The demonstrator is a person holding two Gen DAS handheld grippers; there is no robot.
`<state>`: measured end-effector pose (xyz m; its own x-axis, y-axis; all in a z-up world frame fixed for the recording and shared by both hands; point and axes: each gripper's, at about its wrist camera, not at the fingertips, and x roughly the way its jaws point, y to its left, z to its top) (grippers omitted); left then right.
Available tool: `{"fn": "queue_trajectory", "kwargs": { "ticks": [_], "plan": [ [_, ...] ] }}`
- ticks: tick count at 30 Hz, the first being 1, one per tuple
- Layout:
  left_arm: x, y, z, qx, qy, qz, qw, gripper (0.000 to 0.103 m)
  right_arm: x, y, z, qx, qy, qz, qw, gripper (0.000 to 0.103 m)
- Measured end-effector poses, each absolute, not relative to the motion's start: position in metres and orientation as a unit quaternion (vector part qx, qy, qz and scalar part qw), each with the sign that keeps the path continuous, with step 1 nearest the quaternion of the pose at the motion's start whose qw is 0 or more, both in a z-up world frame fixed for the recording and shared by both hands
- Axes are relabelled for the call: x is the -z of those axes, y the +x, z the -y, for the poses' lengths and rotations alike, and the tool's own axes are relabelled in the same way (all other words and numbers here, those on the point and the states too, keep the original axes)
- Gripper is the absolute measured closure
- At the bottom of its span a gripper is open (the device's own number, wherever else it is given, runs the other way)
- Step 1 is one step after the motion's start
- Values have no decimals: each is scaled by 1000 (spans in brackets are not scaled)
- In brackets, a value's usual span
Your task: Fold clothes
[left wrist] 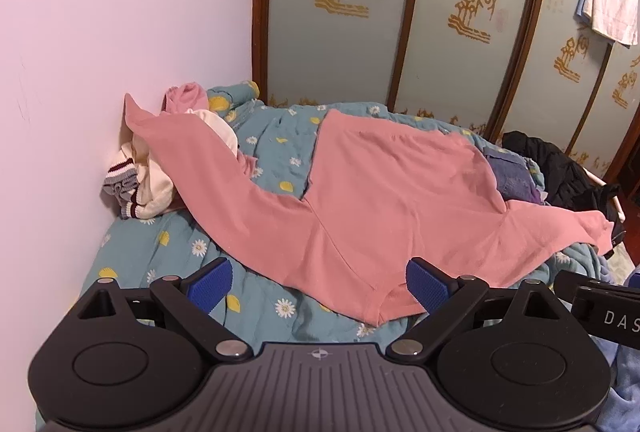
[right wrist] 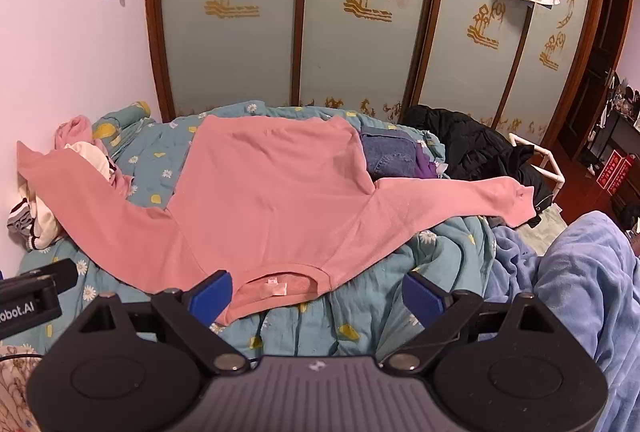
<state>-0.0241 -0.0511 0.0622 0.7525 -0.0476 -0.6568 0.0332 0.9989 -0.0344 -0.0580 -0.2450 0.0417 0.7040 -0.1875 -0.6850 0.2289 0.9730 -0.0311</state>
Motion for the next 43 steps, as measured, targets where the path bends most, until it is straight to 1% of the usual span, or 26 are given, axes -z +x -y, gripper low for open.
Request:
{"fn": "queue_trajectory", "kwargs": {
  "ticks": [17, 43],
  "plan": [
    [-63, -27, 46, -1, 0, -334, 942, 8, -39, -56, 236, 114, 21, -363, 925, 11],
    [-60, -31, 48, 6, 1, -342, 940, 8, -37, -59, 232, 116, 22, -365, 923, 11]
  ]
}}
